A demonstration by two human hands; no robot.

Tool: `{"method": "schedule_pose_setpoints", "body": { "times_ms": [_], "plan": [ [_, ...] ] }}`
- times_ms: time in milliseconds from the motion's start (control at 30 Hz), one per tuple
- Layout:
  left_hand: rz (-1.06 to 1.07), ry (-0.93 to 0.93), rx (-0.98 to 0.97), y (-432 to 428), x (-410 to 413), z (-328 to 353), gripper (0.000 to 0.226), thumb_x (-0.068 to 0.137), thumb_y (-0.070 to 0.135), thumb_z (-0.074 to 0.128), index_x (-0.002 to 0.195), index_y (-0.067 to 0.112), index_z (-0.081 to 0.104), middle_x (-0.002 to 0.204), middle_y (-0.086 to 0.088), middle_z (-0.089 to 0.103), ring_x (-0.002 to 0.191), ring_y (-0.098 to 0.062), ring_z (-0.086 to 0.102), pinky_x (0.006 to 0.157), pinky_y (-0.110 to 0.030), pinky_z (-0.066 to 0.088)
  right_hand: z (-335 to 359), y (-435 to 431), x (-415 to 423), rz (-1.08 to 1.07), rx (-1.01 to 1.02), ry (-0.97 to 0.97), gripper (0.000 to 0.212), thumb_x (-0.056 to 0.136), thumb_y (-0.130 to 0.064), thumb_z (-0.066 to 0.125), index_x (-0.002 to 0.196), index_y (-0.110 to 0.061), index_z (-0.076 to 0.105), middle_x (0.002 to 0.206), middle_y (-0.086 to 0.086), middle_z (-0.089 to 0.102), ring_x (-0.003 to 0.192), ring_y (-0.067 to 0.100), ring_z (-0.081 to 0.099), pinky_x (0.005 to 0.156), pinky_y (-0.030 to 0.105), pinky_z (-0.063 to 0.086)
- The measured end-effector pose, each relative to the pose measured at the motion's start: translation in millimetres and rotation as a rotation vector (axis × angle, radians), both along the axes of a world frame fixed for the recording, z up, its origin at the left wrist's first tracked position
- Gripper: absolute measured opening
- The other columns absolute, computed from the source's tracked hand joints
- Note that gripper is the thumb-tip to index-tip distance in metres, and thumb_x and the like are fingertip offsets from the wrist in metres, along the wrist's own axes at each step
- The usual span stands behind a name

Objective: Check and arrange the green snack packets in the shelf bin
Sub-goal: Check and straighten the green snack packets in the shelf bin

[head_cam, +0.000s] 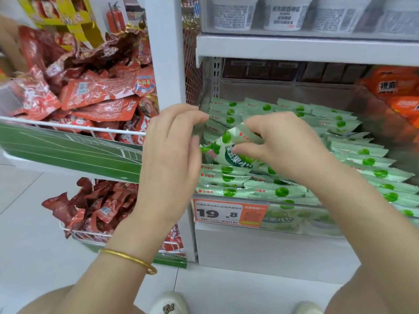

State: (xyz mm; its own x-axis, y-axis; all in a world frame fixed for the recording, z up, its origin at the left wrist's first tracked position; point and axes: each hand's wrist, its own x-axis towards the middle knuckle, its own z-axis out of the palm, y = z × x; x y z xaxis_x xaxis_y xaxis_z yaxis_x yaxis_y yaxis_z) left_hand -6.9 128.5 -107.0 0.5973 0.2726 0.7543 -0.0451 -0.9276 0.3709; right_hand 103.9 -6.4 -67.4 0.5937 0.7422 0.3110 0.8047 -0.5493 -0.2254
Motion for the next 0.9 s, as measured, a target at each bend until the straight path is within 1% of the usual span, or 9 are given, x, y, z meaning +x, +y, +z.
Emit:
{"method": "schedule_pose_setpoints", "body": {
  "times_ms": [100,200,300,367,467,534,600,700,900],
  "plan": [
    [-0.031,0.025,-0.015,0,2,-4,0.029,0.088,-0.003,0.049,0.113,0.006,0.058,0.120,-0.007,0.056,0.115,-0.020,0.047,0.103,-0.025,0.031,0,18,0,0.026,-0.176,-0.073,0.041,0.085,-0.047,0.061,0.066,-0.017,0.041,0.067,-0.005,0.042,0.071,0.023,0.045,0.055,0.031,0.031],
    [-0.028,0.032,0.009,0,4,-8,0.031,0.087,-0.003,0.047,0.114,0.008,0.059,0.121,-0.006,0.057,0.115,-0.023,0.049,0.101,-0.035,0.035,-10,30,1,0.079,-0.227,-0.074,0.035,0.083,-0.052,0.059,0.086,-0.017,0.057,0.079,-0.005,0.038,0.082,0.022,0.046,0.064,0.031,0.034],
    [-0.019,0.017,0.002,-1,6,-9,0.033,0.086,-0.007,0.046,0.114,0.006,0.059,0.119,-0.007,0.058,0.113,-0.022,0.050,0.101,-0.025,0.031,-7,18,9,0.041,-0.125,0.017,0.043,0.076,-0.054,0.065,0.105,-0.023,0.065,0.085,-0.008,0.046,0.086,0.017,0.051,0.072,0.033,0.045],
    [-0.025,0.007,-0.010,-2,6,-8,0.036,0.084,-0.010,0.046,0.114,0.005,0.058,0.118,-0.008,0.058,0.113,-0.022,0.050,0.101,-0.022,0.030,-7,11,14,0.043,-0.041,0.052,0.033,0.076,-0.047,0.071,0.097,-0.021,0.069,0.081,-0.007,0.054,0.082,0.018,0.054,0.076,0.036,0.049],
    [-0.035,0.001,-0.019,-4,6,-5,0.040,0.081,-0.012,0.044,0.115,0.004,0.057,0.116,-0.009,0.058,0.111,-0.022,0.050,0.099,-0.023,0.033,-20,22,17,0.119,-0.041,0.047,0.034,0.078,-0.038,0.071,0.084,-0.005,0.068,0.080,0.010,0.063,0.080,0.029,0.056,0.075,0.042,0.049],
    [-0.036,-0.009,-0.029,-4,7,-4,0.040,0.080,-0.012,0.044,0.115,0.004,0.057,0.115,-0.009,0.058,0.109,-0.021,0.050,0.098,-0.025,0.035,-29,35,14,0.176,-0.072,0.038,0.025,0.080,-0.035,0.071,0.088,-0.011,0.072,0.087,0.006,0.065,0.090,0.028,0.054,0.081,0.041,0.047],
    [-0.034,-0.017,-0.054,-4,6,-2,0.039,0.081,-0.012,0.044,0.115,0.004,0.056,0.112,-0.006,0.057,0.107,-0.019,0.050,0.097,-0.025,0.036,-30,39,13,0.195,-0.100,0.010,0.024,0.081,-0.037,0.069,0.097,-0.020,0.073,0.091,-0.001,0.060,0.099,0.024,0.050,0.085,0.037,0.045],
    [-0.038,-0.029,-0.090,-4,5,0,0.036,0.085,-0.010,0.043,0.115,0.006,0.056,0.107,0.003,0.052,0.103,-0.013,0.049,0.094,-0.022,0.037,-23,26,18,0.143,-0.133,-0.074,0.037,0.080,-0.047,0.066,0.107,-0.022,0.070,0.086,-0.005,0.045,0.093,0.019,0.040,0.074,0.032,0.036],
    [-0.046,-0.025,-0.101,-5,5,1,0.036,0.085,-0.009,0.043,0.114,0.007,0.056,0.105,0.007,0.049,0.099,-0.009,0.048,0.090,-0.022,0.038,-35,27,21,0.119,-0.118,0.024,0.032,0.079,-0.043,0.068,0.102,-0.022,0.073,0.075,-0.009,0.039,0.093,0.020,0.041,0.081,0.031,0.037]
  ]
}}
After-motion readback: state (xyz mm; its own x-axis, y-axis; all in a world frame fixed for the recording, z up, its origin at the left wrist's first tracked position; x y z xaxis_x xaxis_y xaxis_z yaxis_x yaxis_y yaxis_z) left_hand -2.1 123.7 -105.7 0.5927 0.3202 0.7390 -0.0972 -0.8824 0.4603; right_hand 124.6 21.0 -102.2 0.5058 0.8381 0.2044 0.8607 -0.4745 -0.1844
